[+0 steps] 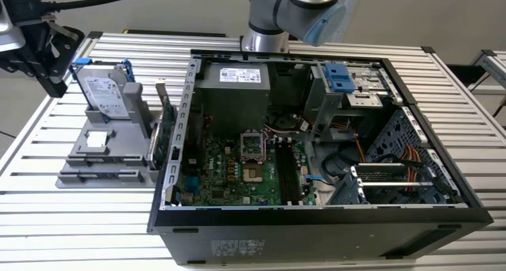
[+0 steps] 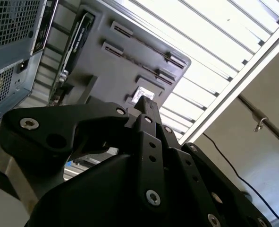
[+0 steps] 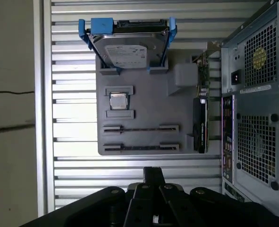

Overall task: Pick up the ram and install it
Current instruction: 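Reach for the ram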

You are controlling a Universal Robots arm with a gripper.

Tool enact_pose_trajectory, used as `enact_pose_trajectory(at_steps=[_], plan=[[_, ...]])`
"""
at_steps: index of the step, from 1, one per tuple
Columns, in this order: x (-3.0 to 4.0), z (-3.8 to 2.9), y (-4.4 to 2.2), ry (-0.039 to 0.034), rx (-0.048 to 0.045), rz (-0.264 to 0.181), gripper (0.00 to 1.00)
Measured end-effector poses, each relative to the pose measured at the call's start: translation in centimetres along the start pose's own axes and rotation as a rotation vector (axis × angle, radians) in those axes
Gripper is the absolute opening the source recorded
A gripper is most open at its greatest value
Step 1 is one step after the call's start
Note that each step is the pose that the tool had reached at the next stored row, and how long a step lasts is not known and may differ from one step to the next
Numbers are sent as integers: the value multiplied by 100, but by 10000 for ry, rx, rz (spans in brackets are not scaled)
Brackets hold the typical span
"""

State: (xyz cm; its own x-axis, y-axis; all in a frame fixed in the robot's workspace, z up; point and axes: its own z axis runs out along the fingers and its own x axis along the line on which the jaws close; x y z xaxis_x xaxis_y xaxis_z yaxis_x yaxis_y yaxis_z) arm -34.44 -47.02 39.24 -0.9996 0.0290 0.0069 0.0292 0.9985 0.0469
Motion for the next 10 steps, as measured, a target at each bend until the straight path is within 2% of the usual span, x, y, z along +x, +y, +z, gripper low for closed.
enact_pose_trajectory(at_steps=[6,10], plan=[[-2,-3,-66,0,0,0,0],[-2,-3,-66,0,0,0,0]])
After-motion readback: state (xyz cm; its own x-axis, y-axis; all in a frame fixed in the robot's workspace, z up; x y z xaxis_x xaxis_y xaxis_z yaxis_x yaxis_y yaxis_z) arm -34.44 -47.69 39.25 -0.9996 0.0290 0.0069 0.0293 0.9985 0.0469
